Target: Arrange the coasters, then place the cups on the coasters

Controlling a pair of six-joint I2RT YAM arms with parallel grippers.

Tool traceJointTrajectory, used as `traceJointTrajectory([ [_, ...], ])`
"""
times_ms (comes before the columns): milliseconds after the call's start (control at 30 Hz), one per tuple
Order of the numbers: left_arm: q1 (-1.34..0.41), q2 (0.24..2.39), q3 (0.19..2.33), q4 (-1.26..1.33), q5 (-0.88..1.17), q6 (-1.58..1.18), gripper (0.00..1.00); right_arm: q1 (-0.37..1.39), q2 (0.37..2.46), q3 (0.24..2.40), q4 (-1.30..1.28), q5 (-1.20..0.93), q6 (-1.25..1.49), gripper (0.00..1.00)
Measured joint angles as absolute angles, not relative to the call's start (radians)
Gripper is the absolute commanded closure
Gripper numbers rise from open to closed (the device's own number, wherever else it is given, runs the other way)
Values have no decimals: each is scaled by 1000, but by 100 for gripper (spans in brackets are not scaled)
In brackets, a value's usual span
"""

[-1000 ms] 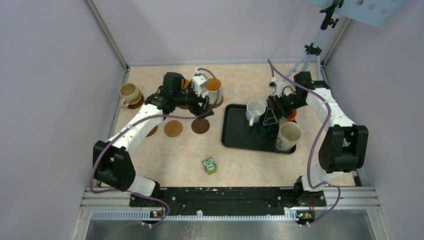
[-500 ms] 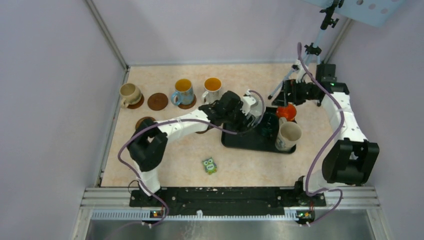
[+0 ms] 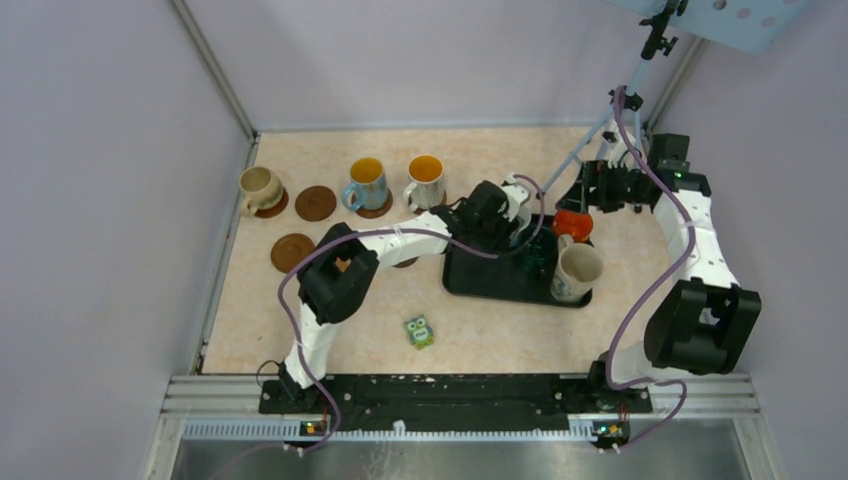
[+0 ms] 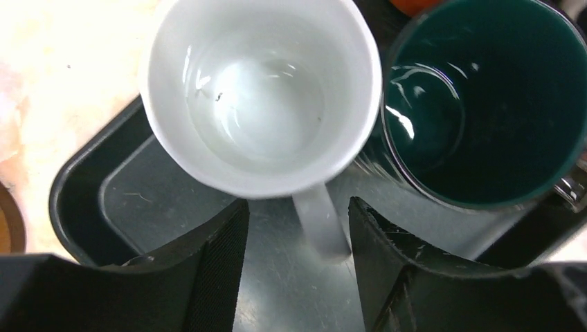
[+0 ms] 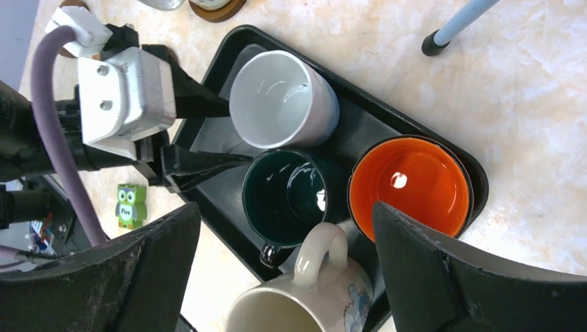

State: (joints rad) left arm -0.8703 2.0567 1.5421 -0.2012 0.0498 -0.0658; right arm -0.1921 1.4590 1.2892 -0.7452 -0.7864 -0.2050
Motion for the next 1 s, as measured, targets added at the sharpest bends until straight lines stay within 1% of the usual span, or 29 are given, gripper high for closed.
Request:
traceJointTrajectory([
  [133, -873, 2093, 1578, -208, -17, -67, 58, -197, 1452, 1255, -725, -800, -196, 8],
  [200, -873, 2099, 1585, -217, -43, -61, 61, -201, 1452, 1239, -713, -805, -189, 8],
  [333, -871, 2133, 1633, -253, -64, -53, 60, -206, 1452, 1224, -698, -815, -180, 8],
  [433, -872, 2177, 1684, -291, -64, -48, 54, -207, 1452, 1224, -693, -817, -180, 8],
  [467, -873, 2190, 1693, -294, -63, -46, 53, -207, 1452, 1224, -694, -818, -180, 8],
  [533, -873, 2215, 1702, -298, -57, -43, 54, -210, 1452, 1224, -695, -818, -181, 8],
  [600, -872, 2229, 1703, -307, -49, -40, 56, -215, 1452, 1224, -695, -818, -182, 8],
  [700, -871, 2235, 1703, -322, -40, -31, 68, -223, 1452, 1224, -695, -818, -183, 8],
  [733, -869, 2235, 1706, -325, -38, -28, 74, -225, 1452, 1224, -695, -818, -183, 8],
  [833, -869, 2234, 1716, -333, -22, -27, 86, -228, 1452, 1224, -695, -818, -183, 8],
  [900, -868, 2234, 1720, -337, -12, -26, 99, -228, 1452, 1224, -695, -818, -187, 8],
  [1000, -860, 2232, 1720, -342, 7, -26, 100, -228, 1452, 1224, -695, -818, -190, 8],
])
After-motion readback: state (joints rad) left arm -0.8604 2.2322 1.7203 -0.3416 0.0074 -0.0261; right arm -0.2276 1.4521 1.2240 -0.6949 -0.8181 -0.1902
